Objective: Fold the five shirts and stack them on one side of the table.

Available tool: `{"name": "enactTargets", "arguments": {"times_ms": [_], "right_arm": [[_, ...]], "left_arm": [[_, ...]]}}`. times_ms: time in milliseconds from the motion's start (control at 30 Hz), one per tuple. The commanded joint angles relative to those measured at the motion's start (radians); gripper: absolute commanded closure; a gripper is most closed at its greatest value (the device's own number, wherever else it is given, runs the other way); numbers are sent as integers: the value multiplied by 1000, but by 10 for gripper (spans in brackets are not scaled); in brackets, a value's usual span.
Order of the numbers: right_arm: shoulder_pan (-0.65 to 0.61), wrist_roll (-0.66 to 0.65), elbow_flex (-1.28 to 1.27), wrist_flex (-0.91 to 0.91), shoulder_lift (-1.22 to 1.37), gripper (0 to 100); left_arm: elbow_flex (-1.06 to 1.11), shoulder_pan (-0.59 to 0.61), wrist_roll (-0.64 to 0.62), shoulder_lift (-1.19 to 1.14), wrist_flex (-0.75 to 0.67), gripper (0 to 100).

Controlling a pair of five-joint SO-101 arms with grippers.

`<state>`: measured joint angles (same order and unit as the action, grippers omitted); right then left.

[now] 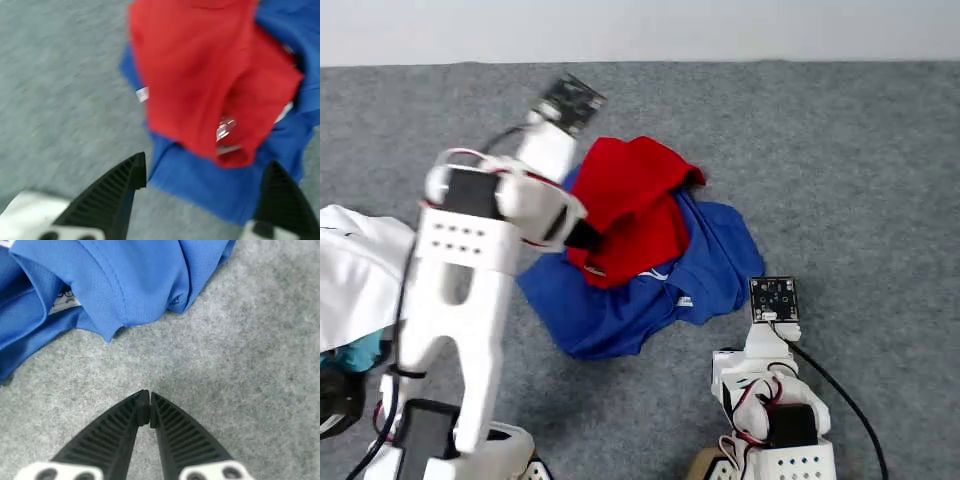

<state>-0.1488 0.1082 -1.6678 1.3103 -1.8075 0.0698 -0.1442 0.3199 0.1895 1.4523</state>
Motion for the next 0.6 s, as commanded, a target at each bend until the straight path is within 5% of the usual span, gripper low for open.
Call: {"name": "enactTargets", "arguments": {"times_ms": [0,333,567], "right_arm": [[-5,9,-15,-2,-8,989],[-5,9,-15,-2,-8,989],[-5,9,-15,-2,-8,989]], "left_arm": [[73,-54,-49,3,-155,647],[13,-46,-104,-302,-247,720],[-110,-32,-68,-325,-198,1000]]}}
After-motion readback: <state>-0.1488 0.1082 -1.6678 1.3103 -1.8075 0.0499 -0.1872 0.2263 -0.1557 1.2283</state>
